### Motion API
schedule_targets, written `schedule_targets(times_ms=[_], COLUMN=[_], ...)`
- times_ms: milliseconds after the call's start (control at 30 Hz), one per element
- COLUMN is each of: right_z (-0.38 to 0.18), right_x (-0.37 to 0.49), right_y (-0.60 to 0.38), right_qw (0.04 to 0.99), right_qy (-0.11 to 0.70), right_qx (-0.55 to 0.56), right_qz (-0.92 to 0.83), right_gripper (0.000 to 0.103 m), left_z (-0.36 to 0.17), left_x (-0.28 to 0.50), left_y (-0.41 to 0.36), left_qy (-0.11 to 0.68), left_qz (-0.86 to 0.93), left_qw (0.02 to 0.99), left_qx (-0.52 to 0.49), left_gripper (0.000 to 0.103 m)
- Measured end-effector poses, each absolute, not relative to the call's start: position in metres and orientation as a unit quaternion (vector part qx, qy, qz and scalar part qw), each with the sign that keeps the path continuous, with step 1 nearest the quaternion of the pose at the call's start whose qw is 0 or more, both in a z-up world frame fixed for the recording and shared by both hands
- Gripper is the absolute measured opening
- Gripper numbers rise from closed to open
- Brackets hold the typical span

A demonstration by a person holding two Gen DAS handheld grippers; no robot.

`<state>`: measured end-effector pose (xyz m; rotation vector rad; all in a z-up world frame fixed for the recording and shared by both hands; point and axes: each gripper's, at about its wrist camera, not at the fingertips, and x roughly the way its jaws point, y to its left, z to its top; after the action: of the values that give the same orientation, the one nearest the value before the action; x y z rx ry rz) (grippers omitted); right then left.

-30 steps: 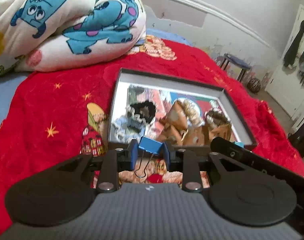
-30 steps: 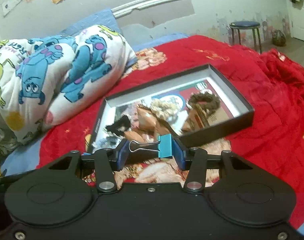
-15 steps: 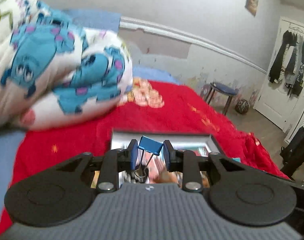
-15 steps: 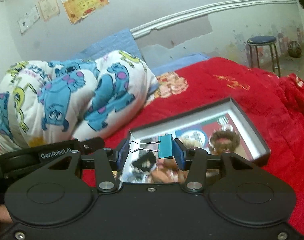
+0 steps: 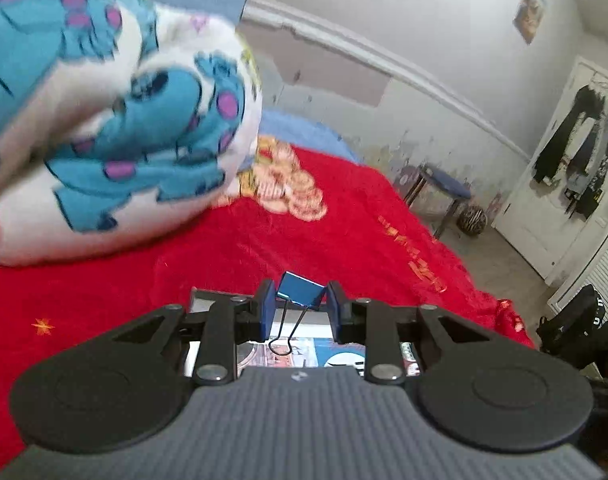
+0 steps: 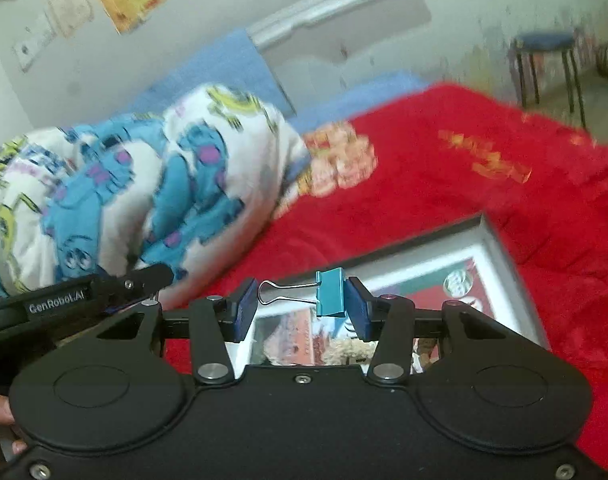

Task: Organize objects
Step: 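Lower the blue binder clip into the box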

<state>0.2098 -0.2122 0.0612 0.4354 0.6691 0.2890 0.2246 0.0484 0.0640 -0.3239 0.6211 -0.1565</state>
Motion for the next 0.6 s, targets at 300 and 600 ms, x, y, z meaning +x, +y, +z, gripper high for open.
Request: schedule_targets(times_ms=[300, 600], right_z=[-0.011, -0.033], right_x=[0.269, 0.282], right_y=[-0.202, -0.197], right_qw=[0.883, 0.881], right_qy=[0.405, 0.421], right_qx=[0.206, 0.200], right_qz=[0.116, 0.083], right_gripper=[0.046, 0.046], left_z=[-0.004, -0.019], left_x=[0.257, 0.256], left_y=[0.028, 0.021], left_qy=[0.347, 0.336], left_qz=[-0.059, -0.032], left_qw=[0.926, 0.936], left_qx=[-0.136, -0.103], left_gripper=[0.032, 0.033])
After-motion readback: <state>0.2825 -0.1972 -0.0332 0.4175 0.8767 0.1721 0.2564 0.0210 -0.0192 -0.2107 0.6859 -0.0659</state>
